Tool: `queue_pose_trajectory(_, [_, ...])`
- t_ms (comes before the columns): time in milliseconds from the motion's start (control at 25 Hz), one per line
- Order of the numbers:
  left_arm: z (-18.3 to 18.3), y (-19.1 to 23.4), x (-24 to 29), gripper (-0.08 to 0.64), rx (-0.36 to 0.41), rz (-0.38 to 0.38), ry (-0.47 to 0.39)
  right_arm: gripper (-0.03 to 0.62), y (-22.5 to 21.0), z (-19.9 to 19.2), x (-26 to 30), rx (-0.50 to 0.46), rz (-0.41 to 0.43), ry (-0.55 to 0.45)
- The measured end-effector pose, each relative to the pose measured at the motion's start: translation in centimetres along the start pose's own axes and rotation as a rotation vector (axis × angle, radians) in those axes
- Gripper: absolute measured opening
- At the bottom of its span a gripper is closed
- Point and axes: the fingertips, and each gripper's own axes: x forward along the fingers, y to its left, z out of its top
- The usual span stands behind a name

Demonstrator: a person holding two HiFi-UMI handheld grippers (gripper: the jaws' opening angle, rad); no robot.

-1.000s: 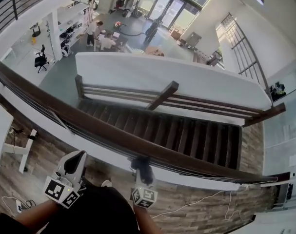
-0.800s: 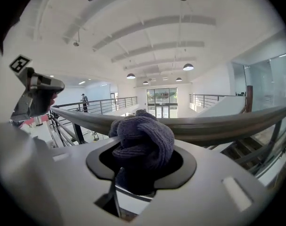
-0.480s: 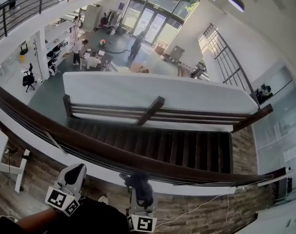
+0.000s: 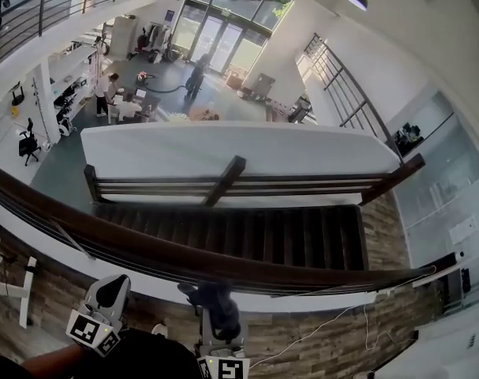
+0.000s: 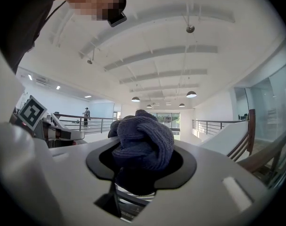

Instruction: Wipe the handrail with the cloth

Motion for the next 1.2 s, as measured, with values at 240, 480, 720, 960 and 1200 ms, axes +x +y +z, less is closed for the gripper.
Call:
queue_pose_trajectory(240, [-0.8,-1.8,-0.4,0.000,0.003,-0.001,0.006,0.176,0.2,1.5,0.3,-0.004,0.024,0.001])
queue_pose_trajectory(480, [-0.9,-2.5,-1.2,0.000,0.010,0.043,0.004,0.170,0.4,2.8,0.6,-0.002,0.049,0.006])
queue_pose_trajectory(720, [-1.0,-2.2,-2.5,0.000,0.009,0.115,-0.010,0.170,0.4,4.2,0.9,-0.001,0.069,-0.010])
queue_pose_trajectory(960, [-1.0,-2.7,-2.9,0.000,0.043,0.139,-0.026,0.170,0.5,4.7,1.1,-0.019,0.074,-0.027])
queue_pose_trajectory(1200, [-1.1,-3.6,-2.8,0.000,0.079,0.124,-0.038,0.170,0.8,4.4,0.2,-0.024,0.069,-0.025])
